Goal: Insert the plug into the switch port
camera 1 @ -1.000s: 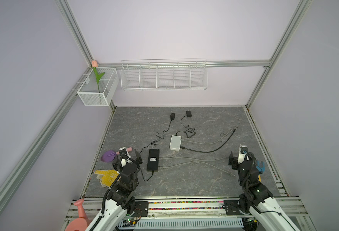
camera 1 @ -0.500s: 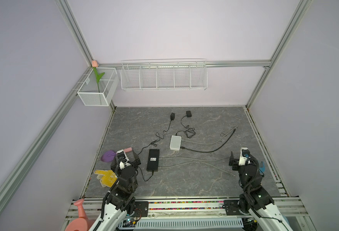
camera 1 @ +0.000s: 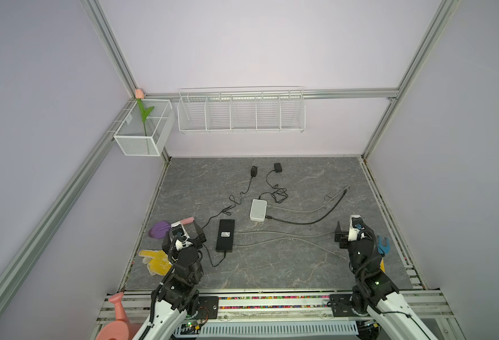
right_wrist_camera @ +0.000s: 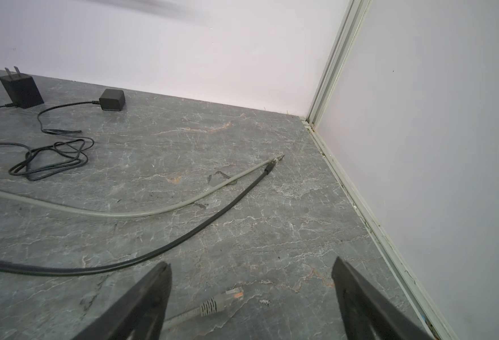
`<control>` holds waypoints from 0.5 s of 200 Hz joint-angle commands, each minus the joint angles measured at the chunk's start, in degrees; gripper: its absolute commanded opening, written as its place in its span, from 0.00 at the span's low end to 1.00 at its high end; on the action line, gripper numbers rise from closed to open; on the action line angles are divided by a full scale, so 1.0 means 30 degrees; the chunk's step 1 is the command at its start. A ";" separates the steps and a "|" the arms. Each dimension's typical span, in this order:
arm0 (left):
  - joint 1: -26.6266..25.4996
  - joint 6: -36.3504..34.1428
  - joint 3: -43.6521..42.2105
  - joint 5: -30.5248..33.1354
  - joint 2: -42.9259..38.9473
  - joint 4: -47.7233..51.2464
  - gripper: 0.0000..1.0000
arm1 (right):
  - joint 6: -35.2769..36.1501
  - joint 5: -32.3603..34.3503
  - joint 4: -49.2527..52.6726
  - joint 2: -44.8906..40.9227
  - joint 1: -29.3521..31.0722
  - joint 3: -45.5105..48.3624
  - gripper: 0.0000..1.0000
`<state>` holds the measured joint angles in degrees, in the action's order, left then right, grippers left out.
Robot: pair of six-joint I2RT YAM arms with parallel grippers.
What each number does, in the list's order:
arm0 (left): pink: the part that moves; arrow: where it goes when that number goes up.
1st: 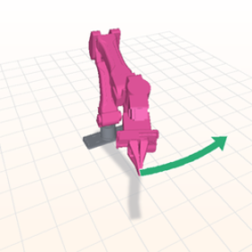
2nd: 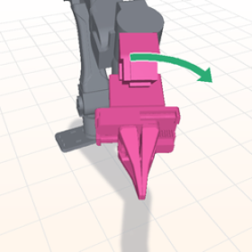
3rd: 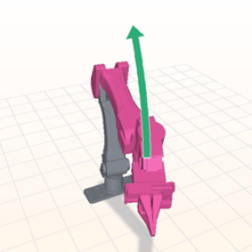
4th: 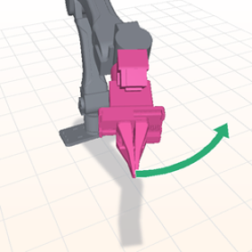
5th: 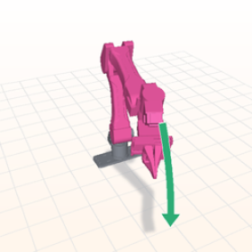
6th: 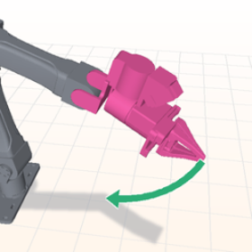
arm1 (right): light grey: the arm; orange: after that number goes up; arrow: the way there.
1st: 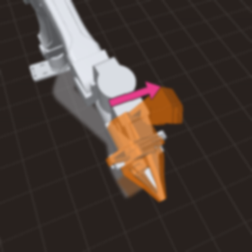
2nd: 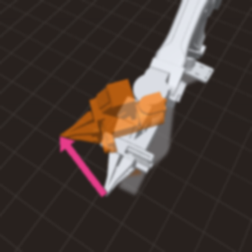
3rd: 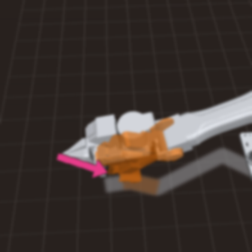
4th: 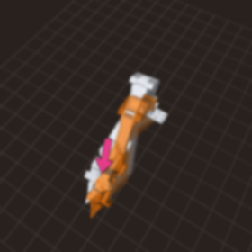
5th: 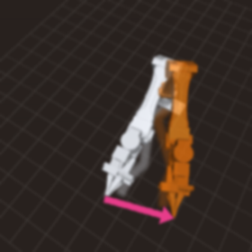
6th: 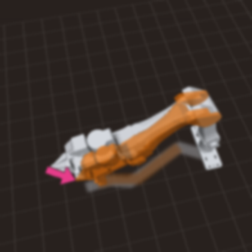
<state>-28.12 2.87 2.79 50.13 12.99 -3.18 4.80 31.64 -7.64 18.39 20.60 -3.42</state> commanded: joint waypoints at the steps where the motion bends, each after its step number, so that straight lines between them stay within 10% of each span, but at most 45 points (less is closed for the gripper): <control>1: 0.0115 -0.0572 -0.0333 0.0420 -0.0259 -0.0971 0.99 | 0.0426 -0.0058 -0.1460 0.0043 -0.0099 0.0494 0.89; 100: 0.0115 -0.1228 -0.0976 0.0433 -0.0783 -0.2315 0.99 | 0.0920 -0.0706 -0.3005 -0.0984 -0.0106 0.1498 0.89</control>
<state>-28.12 0.60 0.80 50.59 11.55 -7.70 6.13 30.68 -12.97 16.53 20.60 -1.15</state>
